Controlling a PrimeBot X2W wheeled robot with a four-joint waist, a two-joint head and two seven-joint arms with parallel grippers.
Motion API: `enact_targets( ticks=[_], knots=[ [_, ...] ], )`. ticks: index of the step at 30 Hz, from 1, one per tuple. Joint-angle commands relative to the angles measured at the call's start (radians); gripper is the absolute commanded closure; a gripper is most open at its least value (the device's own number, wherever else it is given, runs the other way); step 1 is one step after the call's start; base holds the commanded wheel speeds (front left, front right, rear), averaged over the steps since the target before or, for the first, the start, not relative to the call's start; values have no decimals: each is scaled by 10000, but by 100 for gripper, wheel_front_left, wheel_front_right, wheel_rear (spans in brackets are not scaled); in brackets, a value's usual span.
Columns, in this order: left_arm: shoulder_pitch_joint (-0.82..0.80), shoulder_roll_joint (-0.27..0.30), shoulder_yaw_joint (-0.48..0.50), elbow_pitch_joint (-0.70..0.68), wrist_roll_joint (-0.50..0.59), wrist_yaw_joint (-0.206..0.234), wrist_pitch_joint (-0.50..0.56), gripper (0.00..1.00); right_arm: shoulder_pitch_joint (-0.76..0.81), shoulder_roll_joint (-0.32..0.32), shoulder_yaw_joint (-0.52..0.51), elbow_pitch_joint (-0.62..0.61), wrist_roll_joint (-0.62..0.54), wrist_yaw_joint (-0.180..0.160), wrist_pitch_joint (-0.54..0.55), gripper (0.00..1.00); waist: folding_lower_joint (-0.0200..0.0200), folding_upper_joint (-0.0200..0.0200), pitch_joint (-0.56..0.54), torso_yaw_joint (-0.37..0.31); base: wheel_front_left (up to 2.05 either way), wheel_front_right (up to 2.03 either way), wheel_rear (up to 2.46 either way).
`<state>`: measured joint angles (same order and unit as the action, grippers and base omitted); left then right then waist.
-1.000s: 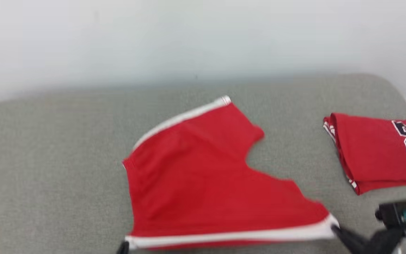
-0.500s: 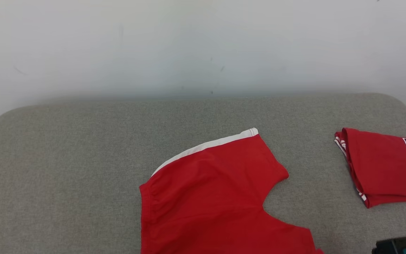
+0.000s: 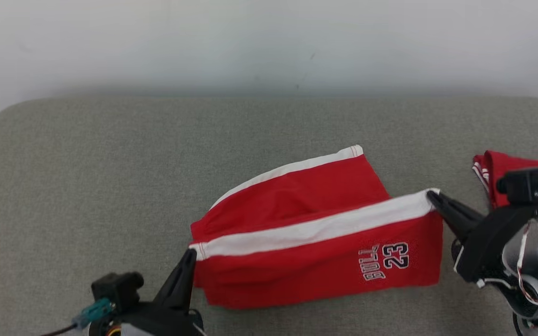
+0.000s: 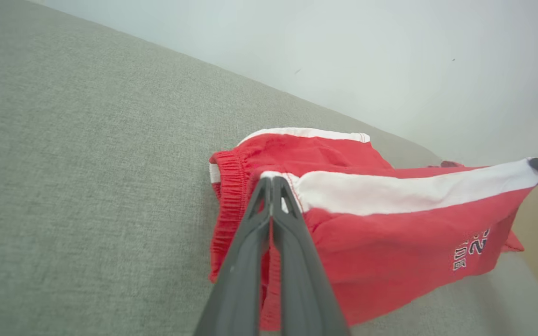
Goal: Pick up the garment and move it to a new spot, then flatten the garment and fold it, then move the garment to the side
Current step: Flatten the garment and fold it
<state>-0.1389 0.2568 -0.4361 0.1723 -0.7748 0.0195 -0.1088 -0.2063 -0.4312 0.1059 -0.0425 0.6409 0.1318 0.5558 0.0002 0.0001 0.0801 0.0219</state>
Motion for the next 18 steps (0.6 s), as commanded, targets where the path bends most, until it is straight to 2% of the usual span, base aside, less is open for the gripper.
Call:
enact_targets(
  ticks=[1, 13, 18],
  knots=[
    [-431, -117, -25, 147, 193, 62, 70, 100, -421, -68, 120, 382, -96, -19, -217, 100, -2, -1, 569, 483, 0, 0, 0],
    [-3135, -902, 0, 1839, 606, 722, 224, 100, -4156, -480, 1914, 3497, -1259, -19, -1509, 100, -2, -1, 2035, 1072, 0, 0, 0],
    [-3864, -1126, -5, 2254, 747, 833, 106, 100, -5208, -335, 2147, 4420, -1528, -19, -2020, 100, -2, -1, 2550, 1155, 0, 0, 0]
  ],
)
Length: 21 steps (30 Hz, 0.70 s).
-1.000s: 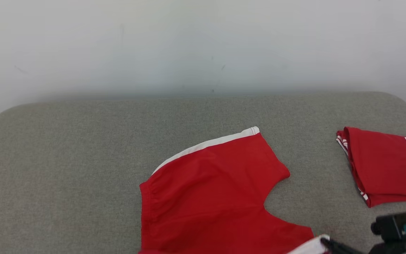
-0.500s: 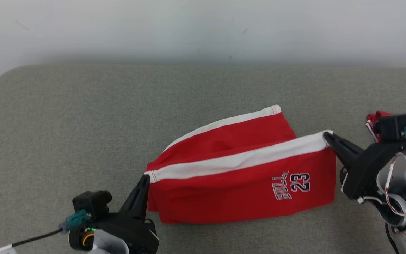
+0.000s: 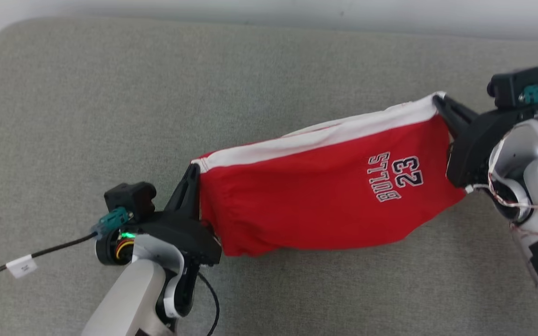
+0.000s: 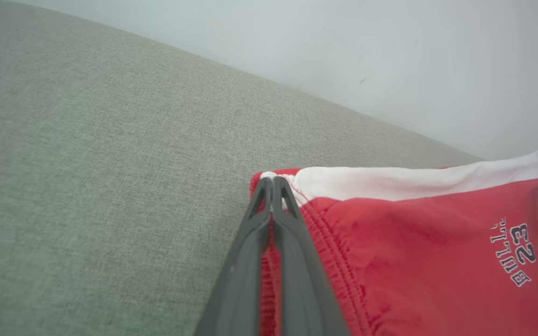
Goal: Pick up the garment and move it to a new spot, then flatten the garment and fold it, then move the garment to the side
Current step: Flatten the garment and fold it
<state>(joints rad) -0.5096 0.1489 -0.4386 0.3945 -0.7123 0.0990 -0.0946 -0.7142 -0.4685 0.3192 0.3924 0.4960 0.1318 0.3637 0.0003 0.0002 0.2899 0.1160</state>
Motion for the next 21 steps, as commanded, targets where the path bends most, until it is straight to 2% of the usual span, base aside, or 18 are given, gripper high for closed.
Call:
enact_targets(
  ticks=[1, 7, 8, 9, 10, 15, 19, 21],
  knots=[
    [-269, -75, -6, 90, 148, 28, -69, 100, -306, 67, 30, 243, -134, -19, -205, 100, -3, -2, 542, 235, 0, 0, 0],
    [-732, -257, -132, 423, 231, 12, -270, 100, -971, 387, 37, 1228, -169, -19, -803, 100, -3, -2, 765, 364, 0, 0, 0],
    [-795, -260, -175, 432, 293, -54, -361, 80, -1049, 450, 47, 1336, -156, -19, -942, 92, -3, -2, 773, 378, 0, 0, 0],
    [-805, -260, -230, 490, 296, -100, -385, 0, -1121, 489, 58, 1430, -184, -19, -1078, 21, -3, -2, 772, 387, 0, 0, 0],
    [-815, -256, -236, 530, 326, -133, -490, 0, -1172, 541, -15, 1571, -128, -19, -1234, 0, -3, -2, 766, 393, 0, 0, 0],
    [-757, -64, -283, 520, 613, -202, -1006, 0, -1334, 654, -19, 1991, 62, -19, -1635, 0, -3, -2, 613, 350, 0, 0, 0],
    [-362, 260, -281, 227, 959, -112, -1364, 0, -1361, 536, -174, 2214, 235, -19, -1373, 0, -3, -2, 413, 276, 0, 0, 0],
    [82, 552, -252, -150, 1253, -57, -1541, 0, -1191, 545, -359, 2407, 458, -19, -772, 0, -3, -2, 232, 216, 0, 0, 0]
  ],
)
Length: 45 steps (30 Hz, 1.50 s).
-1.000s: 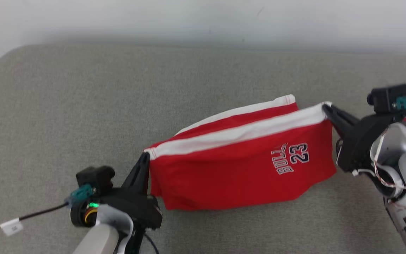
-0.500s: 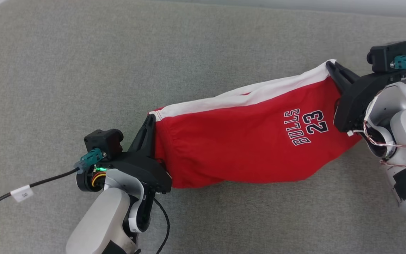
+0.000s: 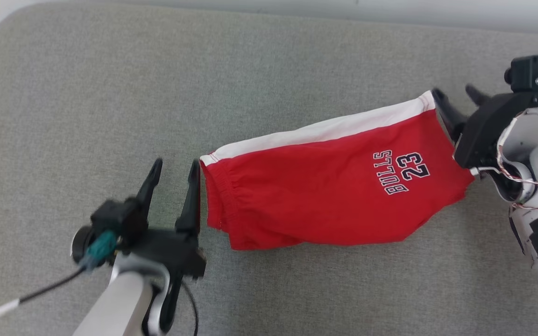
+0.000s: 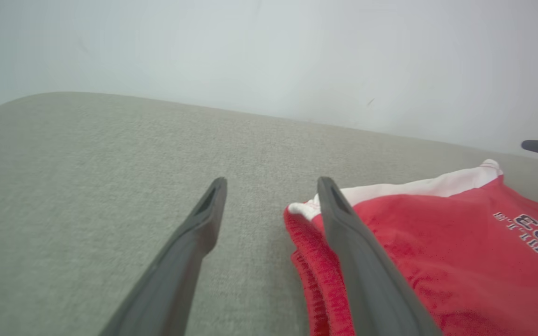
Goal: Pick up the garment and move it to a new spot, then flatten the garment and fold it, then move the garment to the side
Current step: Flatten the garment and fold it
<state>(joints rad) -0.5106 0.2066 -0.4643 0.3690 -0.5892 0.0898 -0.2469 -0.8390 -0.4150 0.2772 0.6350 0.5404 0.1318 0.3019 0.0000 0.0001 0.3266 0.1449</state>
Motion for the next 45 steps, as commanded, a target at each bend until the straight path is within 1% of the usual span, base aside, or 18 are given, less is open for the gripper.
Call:
enact_targets(
  ticks=[1, 4, 6, 9, 11, 15, 18, 23, 28, 29, 30, 31, 32, 40, 41, 45],
  knots=[
    [354, 121, 29, -187, 145, 17, -73, 0, 177, 7, -101, 87, 105, -19, 263, 0, 0, -1, -226, -102, 0, 0, 0],
    [1298, 609, 300, -1068, 479, 158, -164, 0, 464, 135, -702, 295, 466, -19, 1506, 0, 0, -1, -447, -196, 0, 0, 0],
    [2003, 829, 423, -1698, 684, 155, -176, 0, 633, 135, -1048, 352, 326, -19, 2082, 0, 0, -1, -557, -210, 0, 0, 0],
    [2927, 1114, 720, -2634, 938, 106, -183, 0, 878, 272, -1480, 221, -30, -19, 2495, 0, 0, -1, -613, -175, 0, 0, 0],
    [3499, 1265, 699, -2986, 1162, 6, -177, 0, 1101, 421, -1671, 128, -266, -19, 2756, 0, 0, -1, -628, -107, 0, 0, 0],
    [4232, 1237, 963, -3447, 1245, 44, -180, 0, 1392, 757, -2141, -97, -697, -19, 3102, 0, 0, -1, -601, 55, 0, 0, 0],
    [4531, 1118, 1094, -3572, 1305, -22, -181, 0, 1593, 978, -2561, -160, -1345, -19, 3382, 0, 0, -1, -567, 201, 0, 0, 0],
    [4505, 898, 1106, -3519, 1434, -262, -182, 0, 1688, 1629, -3343, -220, -2431, -19, 3677, 0, 0, -1, -446, 394, 0, 0, 0],
    [4418, 691, 1086, -3348, 1468, -370, -182, 0, 1954, 2155, -3634, -165, -3267, -19, 4197, 0, 0, -1, -401, 525, 0, 0, 0],
    [4439, 661, 1081, -3330, 1482, -397, -182, 0, 2031, 2215, -3725, -152, -3459, -19, 4304, 11, 0, -1, -407, 548, 0, 0, 0],
    [4459, 634, 1078, -3315, 1479, -405, -182, 0, 2094, 2266, -3797, -145, -3636, -19, 4396, 41, 0, -1, -413, 566, 0, 0, 0],
    [4496, 595, 1090, -3266, 1480, -449, -183, 0, 2233, 2368, -3905, -199, -4005, -19, 4524, 67, 0, -1, -427, 590, 0, 0, 0],
    [4521, 586, 1083, -3212, 1449, -461, -183, 0, 2262, 2417, -3990, -258, -4128, -19, 4536, 100, 0, -1, -436, 594, 0, 0, 0],
    [4657, 479, 1128, -2919, 1412, -587, -183, 0, 2707, 2328, -4713, -1072, -5187, -25, 3884, 100, 0, -1, -765, 470, 0, 0, 0],
    [4657, 479, 1128, -2919, 1412, -587, -183, 0, 2707, 2328, -4713, -1072, -5187, -25, 3884, 100, 0, -1, -765, 470, 0, 0, 0],
    [4748, 461, 1148, -2813, 1371, -608, -183, 0, 3143, 2289, -5217, -1793, -5651, -22, 3588, 100, 0, -1, -1096, 326, 0, 0, 0]
  ],
)
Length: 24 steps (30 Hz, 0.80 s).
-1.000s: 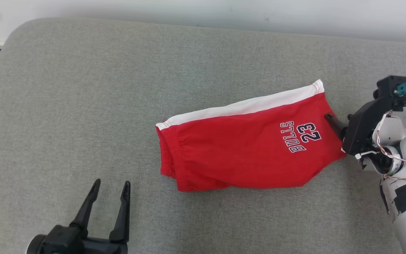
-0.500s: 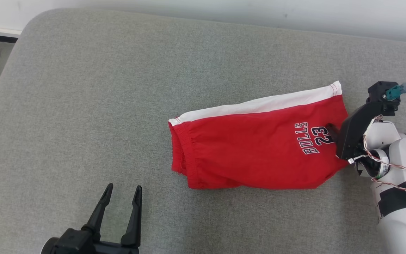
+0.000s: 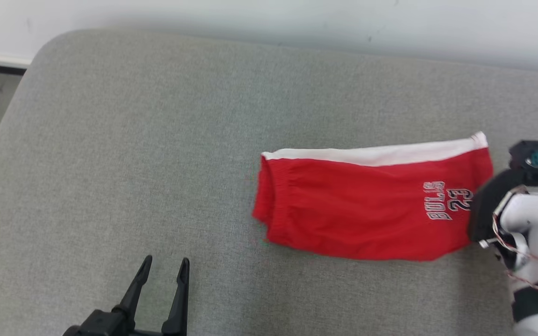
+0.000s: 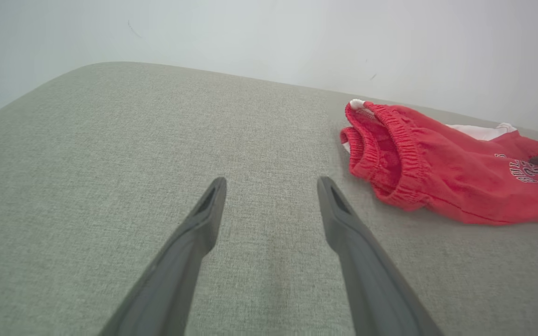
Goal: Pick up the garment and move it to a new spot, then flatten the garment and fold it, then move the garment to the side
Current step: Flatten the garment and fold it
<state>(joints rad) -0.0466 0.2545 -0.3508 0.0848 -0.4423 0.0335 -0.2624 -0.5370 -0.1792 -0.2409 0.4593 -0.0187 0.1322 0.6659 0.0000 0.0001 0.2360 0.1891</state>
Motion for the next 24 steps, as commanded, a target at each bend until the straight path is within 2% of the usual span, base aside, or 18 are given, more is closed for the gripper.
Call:
enact_targets(
  ticks=[1, 8, 13, 16, 24],
  knots=[
    [132, -19, 20, 56, -103, -43, -28, 0, 285, -116, -126, -263, -218, -26, -134, 100, 0, -1, -308, -155, 0, 0, 0],
    [492, 98, 67, 153, -200, 90, 43, 0, 1741, -150, -599, -1926, -734, -26, -239, 100, 0, -1, -1005, -506, 0, 0, 0],
    [710, 94, 50, 116, -331, 57, 63, 0, 2050, -185, -539, -2636, -1009, -24, -588, 100, 0, -1, -1250, -711, 0, 0, 0],
    [638, 47, -37, 132, -349, 47, 84, 0, 1848, 22, -153, -2731, -978, -24, -730, 100, 0, -1, -1329, -721, 0, 0, 0],
    [572, -79, -201, 258, -427, -29, 89, 0, 979, 703, 1666, -2272, -384, -24, -485, 100, 0, -1, -1364, -382, 0, 0, 0]
  ],
)
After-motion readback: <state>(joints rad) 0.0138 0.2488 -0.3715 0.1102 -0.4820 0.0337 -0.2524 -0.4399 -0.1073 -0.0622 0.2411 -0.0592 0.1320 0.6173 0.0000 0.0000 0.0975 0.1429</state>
